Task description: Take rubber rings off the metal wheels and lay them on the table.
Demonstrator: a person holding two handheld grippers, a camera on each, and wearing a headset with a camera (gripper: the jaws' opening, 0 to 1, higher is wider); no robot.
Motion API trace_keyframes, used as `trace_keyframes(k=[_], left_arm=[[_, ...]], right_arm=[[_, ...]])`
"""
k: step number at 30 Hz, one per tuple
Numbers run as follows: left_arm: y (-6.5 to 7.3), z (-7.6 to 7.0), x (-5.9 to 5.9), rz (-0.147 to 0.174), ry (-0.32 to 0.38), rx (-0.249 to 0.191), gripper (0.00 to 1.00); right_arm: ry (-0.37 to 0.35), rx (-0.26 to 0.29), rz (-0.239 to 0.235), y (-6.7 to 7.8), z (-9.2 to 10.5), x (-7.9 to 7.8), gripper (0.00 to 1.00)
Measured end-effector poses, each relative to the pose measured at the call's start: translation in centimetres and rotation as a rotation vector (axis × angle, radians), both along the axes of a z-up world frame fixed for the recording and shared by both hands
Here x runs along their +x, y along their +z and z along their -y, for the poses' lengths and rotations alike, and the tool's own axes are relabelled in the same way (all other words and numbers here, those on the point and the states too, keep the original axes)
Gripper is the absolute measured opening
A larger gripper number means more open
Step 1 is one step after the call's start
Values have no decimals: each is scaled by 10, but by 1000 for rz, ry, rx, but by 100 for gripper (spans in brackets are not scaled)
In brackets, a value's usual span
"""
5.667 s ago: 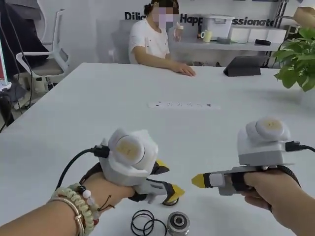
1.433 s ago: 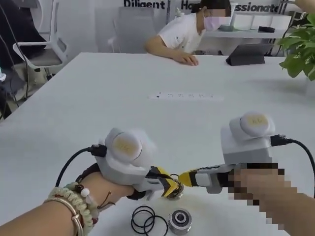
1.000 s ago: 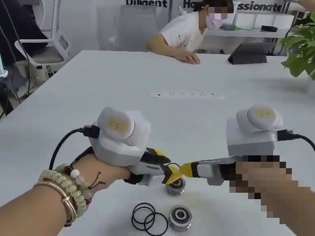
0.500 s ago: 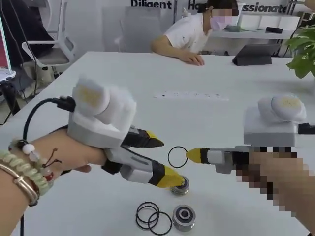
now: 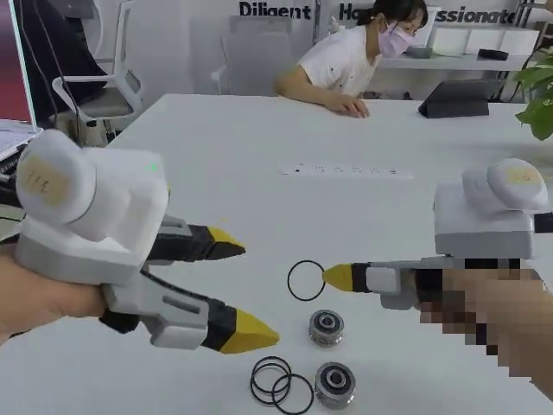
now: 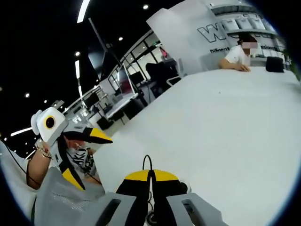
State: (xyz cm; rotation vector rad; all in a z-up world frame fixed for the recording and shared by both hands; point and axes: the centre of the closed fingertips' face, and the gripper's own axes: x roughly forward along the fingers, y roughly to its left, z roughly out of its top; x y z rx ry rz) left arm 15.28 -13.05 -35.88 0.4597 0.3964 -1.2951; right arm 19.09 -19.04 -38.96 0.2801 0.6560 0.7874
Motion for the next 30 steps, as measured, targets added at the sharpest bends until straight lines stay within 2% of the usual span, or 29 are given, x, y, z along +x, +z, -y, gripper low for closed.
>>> trace_keyframes(k=[2, 5, 11, 17, 23, 27, 30], left_arm=[[-8, -8, -2, -9, 20, 14, 61], [-17, -15, -6, -32, 40, 12, 61], [-33, -24, -15, -68, 57, 19, 61], [-49, -33, -22, -99, 73, 45, 61], [-56, -38, -28, -120, 78, 58, 61], [-58, -38, -32, -139, 77, 51, 61], [-60, -39, -33, -144, 79, 53, 61]], right_arm=[[48, -42, -5, -7, -8, -7, 0], [112, -89, -5, -16, -17, -14, 0], [184, -90, -38, -27, -33, -25, 0], [243, -134, -49, -39, -43, -34, 0], [292, -182, -53, -51, -52, -43, 0], [324, -219, -50, -61, -57, -49, 0], [349, -243, -66, -70, -59, -54, 0]])
